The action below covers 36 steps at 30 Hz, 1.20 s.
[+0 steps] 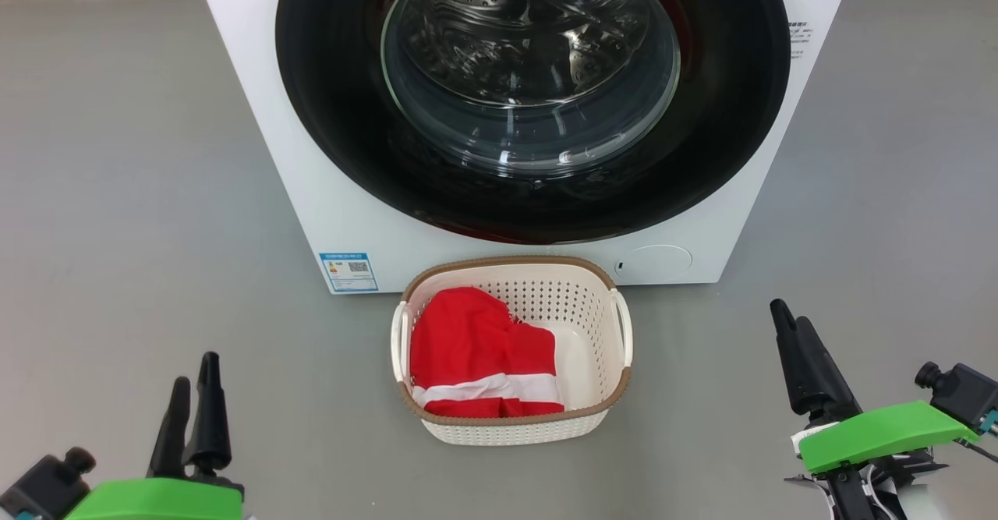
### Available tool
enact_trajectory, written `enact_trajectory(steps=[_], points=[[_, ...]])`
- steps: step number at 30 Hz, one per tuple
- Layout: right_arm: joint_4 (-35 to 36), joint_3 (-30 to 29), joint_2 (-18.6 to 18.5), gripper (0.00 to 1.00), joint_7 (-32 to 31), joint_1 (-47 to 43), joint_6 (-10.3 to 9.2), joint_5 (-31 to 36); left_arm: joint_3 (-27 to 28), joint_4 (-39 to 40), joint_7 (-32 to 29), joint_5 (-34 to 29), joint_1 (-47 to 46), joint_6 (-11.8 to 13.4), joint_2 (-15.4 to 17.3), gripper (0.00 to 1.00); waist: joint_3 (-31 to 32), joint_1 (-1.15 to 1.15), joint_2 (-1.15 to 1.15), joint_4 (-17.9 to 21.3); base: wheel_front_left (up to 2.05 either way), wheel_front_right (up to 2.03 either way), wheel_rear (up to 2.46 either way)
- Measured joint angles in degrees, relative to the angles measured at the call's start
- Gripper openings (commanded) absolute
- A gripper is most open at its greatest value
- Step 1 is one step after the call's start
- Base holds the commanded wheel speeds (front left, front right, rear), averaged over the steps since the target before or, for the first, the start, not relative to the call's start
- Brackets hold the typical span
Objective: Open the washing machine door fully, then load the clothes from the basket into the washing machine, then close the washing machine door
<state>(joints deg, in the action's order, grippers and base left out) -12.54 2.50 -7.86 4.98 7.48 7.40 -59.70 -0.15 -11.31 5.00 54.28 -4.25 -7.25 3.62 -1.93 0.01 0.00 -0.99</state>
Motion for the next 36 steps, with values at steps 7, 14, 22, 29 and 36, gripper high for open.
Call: enact_trajectory(steps=[7, 14, 22, 29, 36], points=[[0.12, -0.10, 0.01, 1.00, 1.21, 0.19, 0.00, 8.08, -0.21, 0.18, 1.22, -9.37, -0.71, 0.00, 0.09, 1.00, -0.15, 0.00, 0.00, -0.19, 0.00, 0.00, 0.00], [0.22, 0.15, -0.14, 1.00, 2.27, 1.14, 0.00, 14.77, 0.00, 0.14, 2.24, -16.06, -0.84, 0.00, -0.12, 1.00, -0.50, 0.00, 0.00, -0.31, 0.00, 0.00, 0.00], [0.38, 0.62, -0.54, 1.00, 3.64, 1.37, 0.00, 20.46, 0.21, 0.19, 3.68, -21.65, -1.07, -0.01, -0.60, 1.00, -0.55, 0.00, 0.00, -0.34, 0.00, 0.00, 0.00], [0.65, 1.20, -1.08, 1.00, 4.83, 2.03, 0.00, 24.63, 0.36, 0.92, 4.75, -25.41, -1.09, -0.05, -0.98, 1.00, -0.56, 0.00, 0.00, -0.51, 0.00, 0.00, 0.00], [0.64, 2.47, -1.59, 1.00, 5.81, 2.03, 0.00, 29.07, 0.16, 0.99, 5.79, -30.49, -1.09, -0.05, -0.99, 1.00, -0.43, 0.00, 0.00, -0.81, 0.00, 0.00, 0.00]])
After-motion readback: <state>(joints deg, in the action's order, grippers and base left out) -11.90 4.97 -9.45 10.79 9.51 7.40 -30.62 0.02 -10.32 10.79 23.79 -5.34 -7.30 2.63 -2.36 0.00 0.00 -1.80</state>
